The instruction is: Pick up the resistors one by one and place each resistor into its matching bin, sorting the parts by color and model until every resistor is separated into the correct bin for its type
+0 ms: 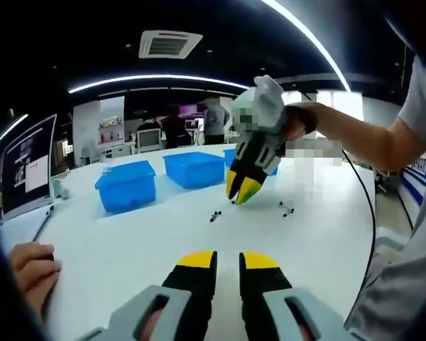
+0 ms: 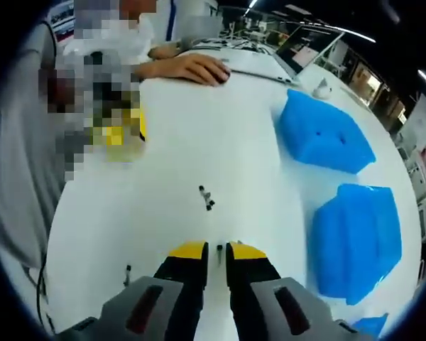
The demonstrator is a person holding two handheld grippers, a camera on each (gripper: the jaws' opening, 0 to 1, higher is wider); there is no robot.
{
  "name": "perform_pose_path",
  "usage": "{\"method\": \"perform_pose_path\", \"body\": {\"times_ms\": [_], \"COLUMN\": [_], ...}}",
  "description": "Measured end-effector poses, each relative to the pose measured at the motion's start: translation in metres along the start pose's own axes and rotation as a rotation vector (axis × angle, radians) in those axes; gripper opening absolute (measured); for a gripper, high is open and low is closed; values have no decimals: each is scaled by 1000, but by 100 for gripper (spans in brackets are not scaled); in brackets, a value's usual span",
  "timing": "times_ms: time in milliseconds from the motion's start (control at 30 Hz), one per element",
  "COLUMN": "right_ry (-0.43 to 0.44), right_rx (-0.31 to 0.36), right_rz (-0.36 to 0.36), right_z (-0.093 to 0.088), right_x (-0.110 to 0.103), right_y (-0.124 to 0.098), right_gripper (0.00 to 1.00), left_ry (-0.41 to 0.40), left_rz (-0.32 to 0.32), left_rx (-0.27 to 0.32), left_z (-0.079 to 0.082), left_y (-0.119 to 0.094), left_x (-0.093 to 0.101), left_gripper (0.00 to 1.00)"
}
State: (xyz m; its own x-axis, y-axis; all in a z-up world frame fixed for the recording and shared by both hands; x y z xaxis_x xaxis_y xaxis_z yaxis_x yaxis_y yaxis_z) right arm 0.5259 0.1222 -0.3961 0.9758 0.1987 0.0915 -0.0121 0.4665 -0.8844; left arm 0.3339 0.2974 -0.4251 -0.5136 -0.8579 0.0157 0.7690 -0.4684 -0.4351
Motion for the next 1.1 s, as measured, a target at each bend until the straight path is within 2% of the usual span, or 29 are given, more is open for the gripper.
{"method": "perform_pose_path", "body": {"times_ms": [67,167,467,667,833,1033,1100], "right_ry": [17,16,45,87,178,322,356], "right_rx": [10,-1,69,156,341,583,639], "right_rz": [11,-4,-10,-20,-56,-164,-204], "right_z": [-1,-1,2,1,-2,-8,-10], "right_x": [-1,0,0,-2,1,16,20], "right_y": [0,0,-7,-11,-20,-39,-44], "right_gripper": [6,5,5,5,5,5,5], "left_ry": [-1,-1,-3,-3,-5,0,1], "left_rz": [-2,-5,-6,-9,-3,-10,-14], "left_rx": [-2,-3,0,-4,-6,-9,-9], "left_z": [-1,-1,1,0,-1,0,0], "left_y": [0,1,3,3,2,4,5], "left_x": [0,1,1,1,0,3,4], "left_gripper": [16,16,16,16,16,16,16]}}
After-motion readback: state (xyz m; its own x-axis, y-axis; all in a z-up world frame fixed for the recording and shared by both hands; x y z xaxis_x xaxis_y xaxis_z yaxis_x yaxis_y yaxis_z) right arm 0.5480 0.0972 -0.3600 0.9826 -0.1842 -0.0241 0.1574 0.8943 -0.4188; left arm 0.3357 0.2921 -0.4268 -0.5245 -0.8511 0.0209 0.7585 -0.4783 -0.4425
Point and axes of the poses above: the point that each gripper's makers call its tool centre point, and the gripper's own axes: y roughly forward along the fingers, x roughly to its right, z roughly out of its top, the point moved 10 cm from there along -y, roughly backward along the fingers, and after that the axes turned 4 degrees about -x, right-handed, at the moved point
